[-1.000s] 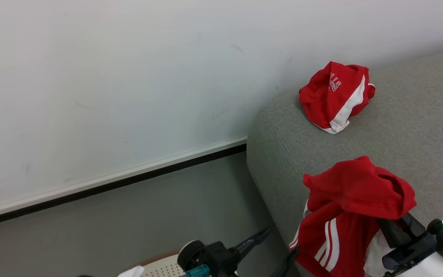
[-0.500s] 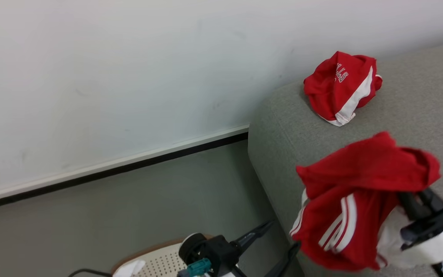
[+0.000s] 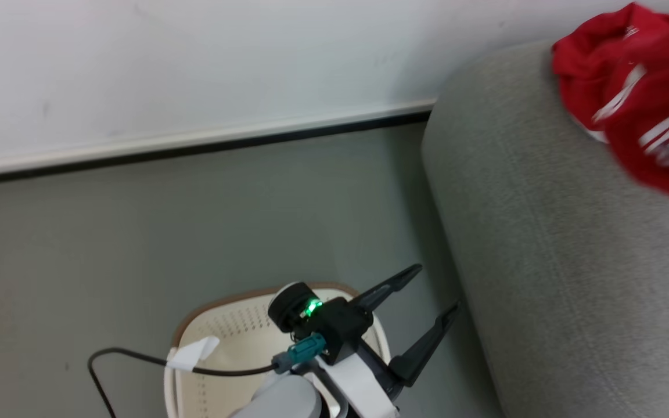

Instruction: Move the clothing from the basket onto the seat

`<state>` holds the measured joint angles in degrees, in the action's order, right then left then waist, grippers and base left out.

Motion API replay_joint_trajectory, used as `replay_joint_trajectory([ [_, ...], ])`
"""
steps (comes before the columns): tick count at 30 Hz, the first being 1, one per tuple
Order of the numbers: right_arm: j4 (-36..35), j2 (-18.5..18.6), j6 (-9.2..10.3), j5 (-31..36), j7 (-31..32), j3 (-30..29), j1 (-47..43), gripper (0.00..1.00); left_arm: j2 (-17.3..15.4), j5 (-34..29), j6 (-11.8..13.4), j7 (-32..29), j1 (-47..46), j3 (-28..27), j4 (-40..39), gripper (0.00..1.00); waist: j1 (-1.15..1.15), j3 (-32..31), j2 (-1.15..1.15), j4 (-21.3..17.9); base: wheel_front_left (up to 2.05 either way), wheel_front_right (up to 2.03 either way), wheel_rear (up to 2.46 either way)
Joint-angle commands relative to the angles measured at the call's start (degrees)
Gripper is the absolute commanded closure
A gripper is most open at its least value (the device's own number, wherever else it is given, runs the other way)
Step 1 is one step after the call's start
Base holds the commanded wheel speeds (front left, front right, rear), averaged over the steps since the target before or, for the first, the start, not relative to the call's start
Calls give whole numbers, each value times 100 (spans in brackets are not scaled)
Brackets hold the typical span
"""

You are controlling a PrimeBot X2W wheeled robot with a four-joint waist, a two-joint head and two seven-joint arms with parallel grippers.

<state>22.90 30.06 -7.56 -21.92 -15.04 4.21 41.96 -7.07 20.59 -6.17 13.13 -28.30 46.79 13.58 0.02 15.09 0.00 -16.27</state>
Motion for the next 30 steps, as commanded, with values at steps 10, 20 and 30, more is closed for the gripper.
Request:
replay_joint_trajectory([
  [10,1610,741,14,399,126,-1337,2105,100,-29,-329,204,-59,-542,-60,-238,0,-2,1382,0,997,0,0,0],
  [20,3476,531,14,1210,16,-2599,2075,100,25,-425,513,32,-586,-146,-423,0,-2,1833,0,1319,0,0,0],
  [30,3905,-365,15,2185,-15,-3648,1738,5,-128,-235,731,104,-186,-298,-493,0,-2,1701,0,1212,0,0,0],
])
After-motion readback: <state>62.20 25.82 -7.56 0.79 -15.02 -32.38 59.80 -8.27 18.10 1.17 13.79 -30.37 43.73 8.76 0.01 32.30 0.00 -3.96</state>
